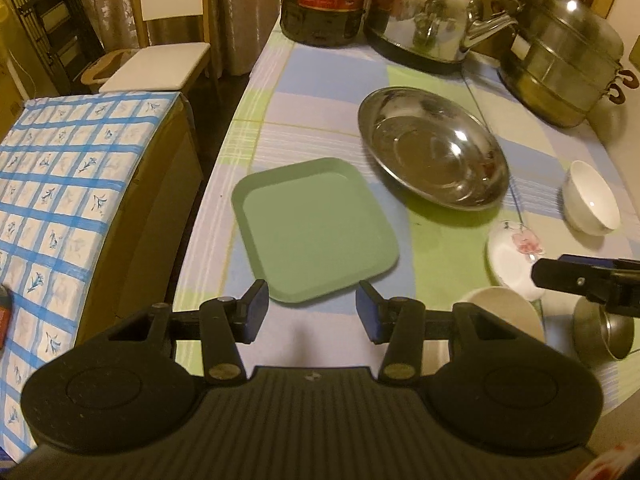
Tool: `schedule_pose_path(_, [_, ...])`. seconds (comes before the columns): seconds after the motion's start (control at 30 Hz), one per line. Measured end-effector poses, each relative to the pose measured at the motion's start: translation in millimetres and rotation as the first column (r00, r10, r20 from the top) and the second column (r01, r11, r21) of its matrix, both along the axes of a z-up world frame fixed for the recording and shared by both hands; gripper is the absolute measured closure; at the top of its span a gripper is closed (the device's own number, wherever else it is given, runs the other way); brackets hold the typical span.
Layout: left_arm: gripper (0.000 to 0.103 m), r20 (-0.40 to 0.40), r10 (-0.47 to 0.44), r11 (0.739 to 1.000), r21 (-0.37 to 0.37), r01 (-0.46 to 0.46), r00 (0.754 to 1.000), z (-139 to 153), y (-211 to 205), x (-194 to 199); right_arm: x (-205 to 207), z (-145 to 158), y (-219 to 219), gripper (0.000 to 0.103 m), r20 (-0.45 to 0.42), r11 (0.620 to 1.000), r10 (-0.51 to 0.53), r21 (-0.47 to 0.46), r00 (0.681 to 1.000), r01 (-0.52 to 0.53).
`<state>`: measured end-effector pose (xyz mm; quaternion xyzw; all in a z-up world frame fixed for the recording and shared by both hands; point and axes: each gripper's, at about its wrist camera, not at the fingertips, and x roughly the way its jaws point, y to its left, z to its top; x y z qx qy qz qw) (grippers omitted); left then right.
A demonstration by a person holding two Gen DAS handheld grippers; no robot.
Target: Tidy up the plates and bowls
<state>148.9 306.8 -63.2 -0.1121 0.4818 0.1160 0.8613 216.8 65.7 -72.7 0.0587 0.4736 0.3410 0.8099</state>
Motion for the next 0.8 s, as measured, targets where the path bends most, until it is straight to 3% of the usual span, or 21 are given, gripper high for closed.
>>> schedule_pose_path(0.1, [0.062,-0.008,-0.001,1.000,-0.005,0.001,1.000,-8,10,8,7,-10,19,0.051,-0.023,1.000,0.024,0.009,0.999,-0.024])
schedule_pose_path(0.27, [0.062,-0.024,0.017,0.999,-0.031,-0.018,1.000,-24,26,21,16,-21,46,0.059,-0.025,0.999,0.048,0.006,0.999,-0.048])
schedule_pose_path(0.8, [0.074,-0.075,0.035,0.999,-0.038,-0.038,0.997,-59,58,51,62,-55,109,0.070,-0.054,0.993,0.090,-0.074,0.995,-0.093])
